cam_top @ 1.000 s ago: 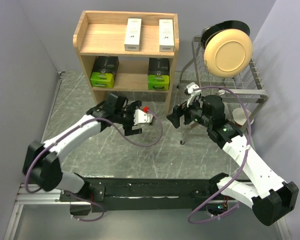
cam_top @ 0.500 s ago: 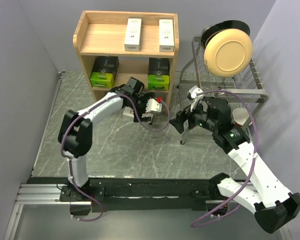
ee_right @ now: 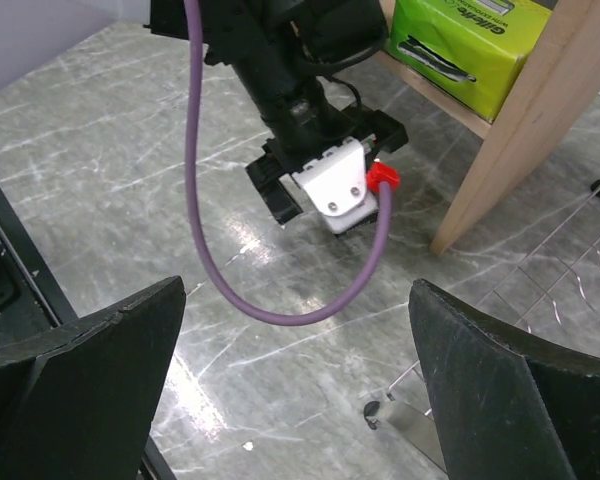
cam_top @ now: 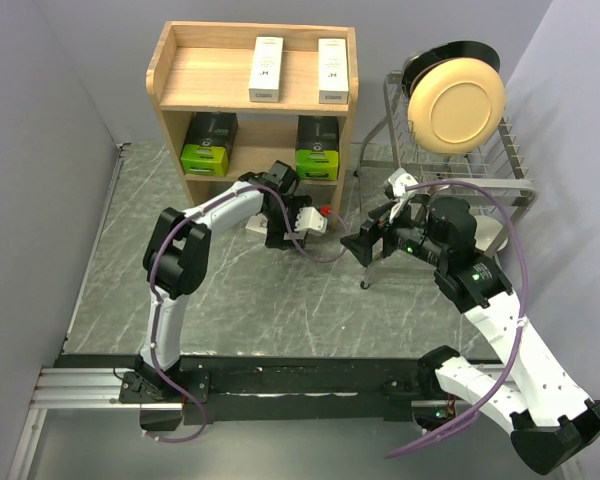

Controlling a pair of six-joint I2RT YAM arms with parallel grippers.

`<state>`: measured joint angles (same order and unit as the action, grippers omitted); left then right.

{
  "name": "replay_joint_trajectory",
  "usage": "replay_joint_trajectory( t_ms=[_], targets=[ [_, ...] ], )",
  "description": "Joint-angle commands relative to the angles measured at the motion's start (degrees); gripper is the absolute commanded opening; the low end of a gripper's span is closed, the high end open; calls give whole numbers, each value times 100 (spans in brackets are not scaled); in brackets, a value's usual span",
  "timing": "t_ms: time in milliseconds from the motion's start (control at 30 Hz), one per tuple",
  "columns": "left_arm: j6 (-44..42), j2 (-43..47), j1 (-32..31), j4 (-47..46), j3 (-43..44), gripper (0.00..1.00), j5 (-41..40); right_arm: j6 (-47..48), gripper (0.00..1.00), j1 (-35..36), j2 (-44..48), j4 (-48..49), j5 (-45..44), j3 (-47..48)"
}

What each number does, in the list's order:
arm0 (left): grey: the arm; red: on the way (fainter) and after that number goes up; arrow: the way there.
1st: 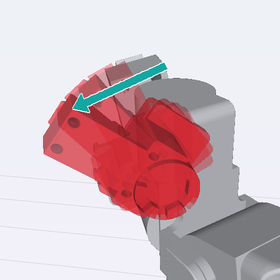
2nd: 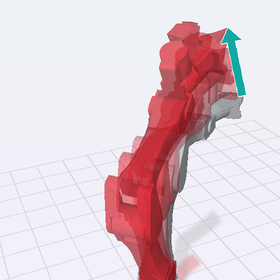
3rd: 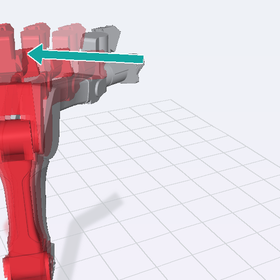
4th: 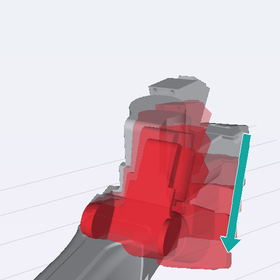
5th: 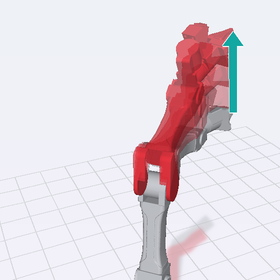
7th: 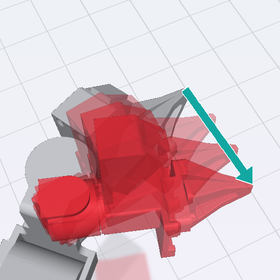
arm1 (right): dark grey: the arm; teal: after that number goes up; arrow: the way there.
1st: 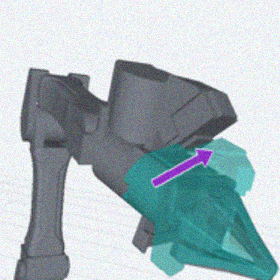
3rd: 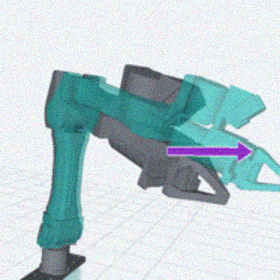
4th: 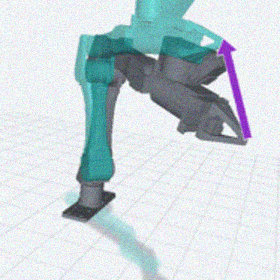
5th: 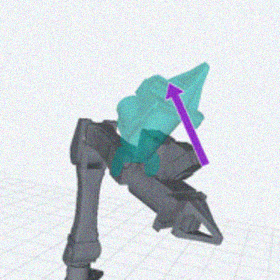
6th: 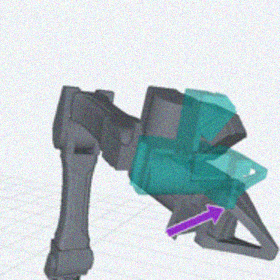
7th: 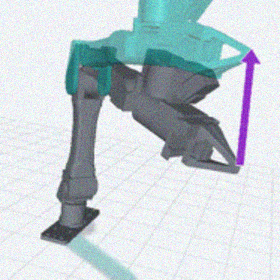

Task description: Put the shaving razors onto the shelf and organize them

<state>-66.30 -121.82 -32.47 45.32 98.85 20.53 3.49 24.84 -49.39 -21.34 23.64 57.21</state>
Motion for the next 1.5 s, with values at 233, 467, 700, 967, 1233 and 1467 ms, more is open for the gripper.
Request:
replay_joint_trajectory(
  t_ms=[233,467,700,967,1233,1467],
  targets=[
    [-162,-509,-49,827,1065,100,-146,-138,100,-41,96,253,167,45],
    [-243,-484,-260,1260,909,97,-471,-68,100,-41,148,253,106,71],
    [99,-457,-470,909,742,97,-866,-129,100,-49,228,245,106,1],
    [504,-606,-550,1207,776,97,-955,-173,100,-76,184,280,141,-8],
    [715,-299,-638,988,109,93,-911,-234,100,-85,192,359,176,-96],
    [1356,26,-866,821,-646,88,-762,-199,100,-93,236,280,159,-61]
  ],
)
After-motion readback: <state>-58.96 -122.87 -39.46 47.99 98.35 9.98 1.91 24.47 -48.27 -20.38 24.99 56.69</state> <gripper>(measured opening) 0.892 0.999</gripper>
